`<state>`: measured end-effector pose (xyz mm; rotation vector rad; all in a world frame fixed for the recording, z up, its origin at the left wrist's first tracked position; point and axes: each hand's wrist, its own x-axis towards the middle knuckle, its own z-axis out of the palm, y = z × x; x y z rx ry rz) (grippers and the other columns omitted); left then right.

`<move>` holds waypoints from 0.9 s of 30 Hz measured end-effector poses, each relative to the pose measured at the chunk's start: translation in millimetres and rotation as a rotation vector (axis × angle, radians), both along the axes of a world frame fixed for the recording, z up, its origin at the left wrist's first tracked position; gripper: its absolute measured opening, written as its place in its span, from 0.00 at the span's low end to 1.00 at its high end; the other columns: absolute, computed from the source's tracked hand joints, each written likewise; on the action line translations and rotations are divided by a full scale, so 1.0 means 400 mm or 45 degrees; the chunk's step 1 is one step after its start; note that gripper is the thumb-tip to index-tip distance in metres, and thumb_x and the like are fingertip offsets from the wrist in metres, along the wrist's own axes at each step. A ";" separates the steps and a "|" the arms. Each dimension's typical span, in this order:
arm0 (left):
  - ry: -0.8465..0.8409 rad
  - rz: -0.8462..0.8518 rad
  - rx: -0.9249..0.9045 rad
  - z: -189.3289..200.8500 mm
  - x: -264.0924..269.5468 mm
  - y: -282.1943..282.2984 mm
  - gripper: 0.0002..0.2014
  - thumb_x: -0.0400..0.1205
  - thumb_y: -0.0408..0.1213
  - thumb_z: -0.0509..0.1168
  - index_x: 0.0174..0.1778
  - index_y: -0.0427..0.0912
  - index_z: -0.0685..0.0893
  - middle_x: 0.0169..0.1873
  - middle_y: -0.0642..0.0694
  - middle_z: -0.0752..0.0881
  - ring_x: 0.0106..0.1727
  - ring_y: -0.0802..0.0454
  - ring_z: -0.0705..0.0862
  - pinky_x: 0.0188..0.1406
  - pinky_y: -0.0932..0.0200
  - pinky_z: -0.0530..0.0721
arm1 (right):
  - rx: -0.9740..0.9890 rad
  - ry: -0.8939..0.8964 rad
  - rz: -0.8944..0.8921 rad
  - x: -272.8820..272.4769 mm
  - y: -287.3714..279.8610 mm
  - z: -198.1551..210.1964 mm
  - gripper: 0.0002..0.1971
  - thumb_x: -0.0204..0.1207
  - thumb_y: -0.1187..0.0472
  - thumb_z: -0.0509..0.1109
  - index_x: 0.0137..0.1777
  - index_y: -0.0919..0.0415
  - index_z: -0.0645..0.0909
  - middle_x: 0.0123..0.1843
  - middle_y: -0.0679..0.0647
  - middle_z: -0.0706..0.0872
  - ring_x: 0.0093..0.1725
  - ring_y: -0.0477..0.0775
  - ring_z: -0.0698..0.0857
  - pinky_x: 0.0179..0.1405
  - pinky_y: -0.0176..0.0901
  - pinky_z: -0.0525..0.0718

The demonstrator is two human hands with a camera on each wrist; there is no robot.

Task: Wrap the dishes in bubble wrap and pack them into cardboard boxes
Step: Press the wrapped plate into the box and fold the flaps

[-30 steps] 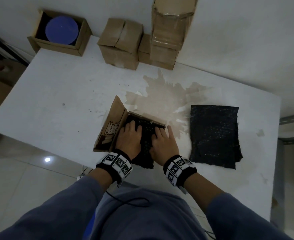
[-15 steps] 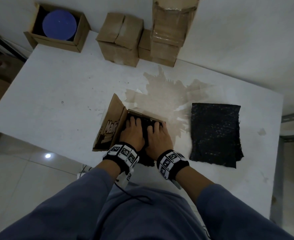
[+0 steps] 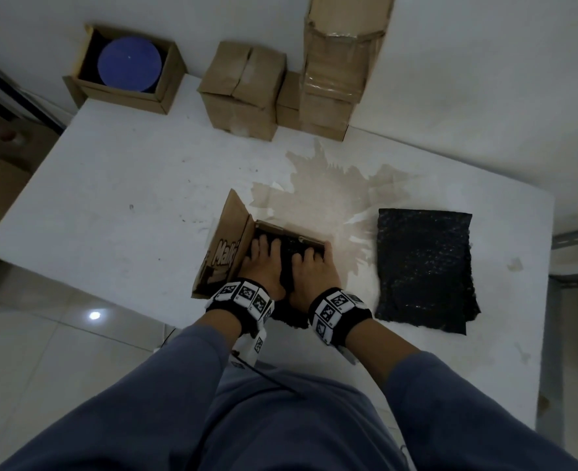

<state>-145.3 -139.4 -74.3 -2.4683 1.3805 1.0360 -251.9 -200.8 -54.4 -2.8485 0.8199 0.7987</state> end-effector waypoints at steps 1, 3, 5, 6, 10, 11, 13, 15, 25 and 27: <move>-0.018 -0.016 -0.046 0.007 -0.001 0.004 0.48 0.70 0.45 0.75 0.81 0.41 0.54 0.83 0.34 0.48 0.84 0.36 0.49 0.73 0.41 0.70 | -0.005 -0.061 -0.017 0.000 -0.005 0.010 0.25 0.72 0.45 0.66 0.64 0.60 0.76 0.59 0.62 0.83 0.62 0.65 0.80 0.80 0.70 0.52; -0.083 -0.081 -0.133 0.027 -0.003 0.023 0.41 0.73 0.43 0.72 0.79 0.40 0.59 0.83 0.32 0.49 0.84 0.36 0.49 0.69 0.42 0.75 | -0.068 -0.192 0.011 0.002 -0.028 0.025 0.17 0.69 0.53 0.69 0.56 0.59 0.81 0.54 0.60 0.85 0.55 0.63 0.82 0.68 0.64 0.68; -0.120 -0.153 -0.274 0.045 -0.005 0.050 0.37 0.73 0.43 0.72 0.77 0.43 0.65 0.80 0.36 0.57 0.81 0.38 0.57 0.66 0.44 0.77 | -0.121 -0.304 0.040 0.001 -0.068 0.044 0.15 0.65 0.58 0.73 0.51 0.59 0.84 0.52 0.60 0.83 0.52 0.64 0.81 0.54 0.56 0.75; -0.080 -0.193 -0.390 0.052 -0.007 0.062 0.34 0.72 0.47 0.73 0.74 0.46 0.70 0.75 0.40 0.64 0.76 0.42 0.65 0.63 0.46 0.78 | -0.090 -0.303 0.051 0.002 -0.089 0.051 0.15 0.66 0.60 0.73 0.53 0.60 0.84 0.54 0.60 0.82 0.54 0.64 0.80 0.52 0.55 0.75; 0.340 -0.527 -0.390 0.085 -0.031 0.090 0.24 0.69 0.61 0.74 0.57 0.56 0.82 0.52 0.55 0.78 0.54 0.56 0.76 0.53 0.54 0.75 | 0.080 -0.231 0.079 0.002 -0.139 0.056 0.18 0.77 0.64 0.62 0.66 0.58 0.81 0.61 0.60 0.80 0.62 0.64 0.79 0.57 0.54 0.76; 0.370 -0.582 -0.301 0.092 -0.037 0.090 0.22 0.70 0.60 0.74 0.57 0.56 0.83 0.50 0.56 0.81 0.53 0.56 0.77 0.53 0.54 0.75 | 0.092 -0.235 0.066 0.002 -0.141 0.058 0.18 0.77 0.64 0.62 0.65 0.59 0.82 0.59 0.60 0.81 0.60 0.64 0.80 0.56 0.54 0.77; 0.298 -0.675 -0.216 0.101 -0.042 0.086 0.14 0.74 0.52 0.72 0.55 0.54 0.86 0.51 0.55 0.85 0.52 0.55 0.81 0.57 0.53 0.77 | 0.112 -0.273 -0.021 -0.003 -0.137 0.059 0.15 0.78 0.61 0.62 0.59 0.63 0.84 0.56 0.62 0.83 0.57 0.65 0.82 0.52 0.52 0.79; 0.148 -0.782 -0.162 0.109 -0.029 0.081 0.09 0.76 0.45 0.70 0.51 0.54 0.89 0.51 0.56 0.87 0.53 0.54 0.83 0.60 0.55 0.74 | 0.159 -0.301 -0.164 -0.017 -0.132 0.065 0.14 0.78 0.58 0.63 0.54 0.66 0.84 0.53 0.64 0.84 0.55 0.67 0.83 0.49 0.51 0.81; -0.236 -0.679 -0.182 0.131 0.030 0.101 0.23 0.71 0.46 0.66 0.64 0.57 0.82 0.57 0.52 0.82 0.61 0.48 0.80 0.58 0.49 0.67 | 0.876 0.007 -0.536 -0.064 -0.054 0.071 0.13 0.76 0.62 0.62 0.45 0.69 0.87 0.39 0.62 0.91 0.39 0.60 0.90 0.45 0.51 0.91; -0.197 -0.691 -0.260 0.110 0.012 0.115 0.18 0.72 0.47 0.67 0.58 0.57 0.85 0.52 0.53 0.85 0.55 0.49 0.83 0.53 0.50 0.69 | 0.920 0.034 -0.464 -0.054 -0.022 0.066 0.12 0.76 0.61 0.64 0.50 0.66 0.87 0.42 0.61 0.91 0.40 0.60 0.90 0.45 0.50 0.90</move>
